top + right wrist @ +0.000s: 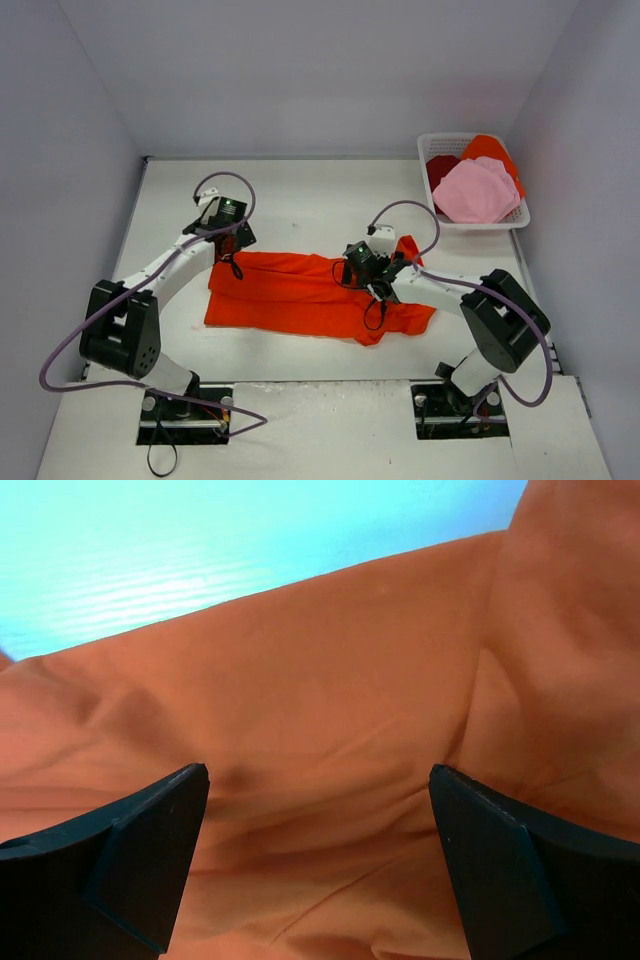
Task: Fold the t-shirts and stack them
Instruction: Fold the tshirt
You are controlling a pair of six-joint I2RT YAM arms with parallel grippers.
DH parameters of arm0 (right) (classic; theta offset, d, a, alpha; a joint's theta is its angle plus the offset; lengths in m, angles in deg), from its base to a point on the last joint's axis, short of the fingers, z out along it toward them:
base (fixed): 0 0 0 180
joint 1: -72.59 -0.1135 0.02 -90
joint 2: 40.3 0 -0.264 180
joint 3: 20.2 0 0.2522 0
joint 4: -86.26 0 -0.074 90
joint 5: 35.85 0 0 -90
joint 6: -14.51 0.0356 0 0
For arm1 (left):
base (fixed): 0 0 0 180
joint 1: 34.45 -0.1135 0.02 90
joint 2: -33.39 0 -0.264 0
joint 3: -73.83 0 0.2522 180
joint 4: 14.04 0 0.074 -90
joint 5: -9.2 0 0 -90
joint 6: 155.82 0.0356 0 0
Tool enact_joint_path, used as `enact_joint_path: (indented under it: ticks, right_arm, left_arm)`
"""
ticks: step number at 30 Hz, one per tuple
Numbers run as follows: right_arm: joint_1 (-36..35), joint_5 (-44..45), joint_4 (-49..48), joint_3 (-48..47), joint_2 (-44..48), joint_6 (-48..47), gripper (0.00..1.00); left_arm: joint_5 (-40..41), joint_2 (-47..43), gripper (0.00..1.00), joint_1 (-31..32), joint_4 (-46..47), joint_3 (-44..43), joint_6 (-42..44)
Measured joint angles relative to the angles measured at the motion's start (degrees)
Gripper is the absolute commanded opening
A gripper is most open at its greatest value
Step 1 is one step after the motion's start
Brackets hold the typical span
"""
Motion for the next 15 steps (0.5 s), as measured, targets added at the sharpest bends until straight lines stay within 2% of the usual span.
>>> enact_joint_path:
  ticks: [10,15]
  right_arm:
    - [-0.02,0.07,1.62,-0.02,2.14,0.00,0.89]
    - [-0.02,0.85,2.21,-0.02,2.69,0.02,0.89]
  left_arm:
    - [-1.14,3.50,0.79,14.03,0.20,-5.57,-5.29]
    - [-1.70,5.92,0.79,14.97,0.31,-5.55,-7.45]
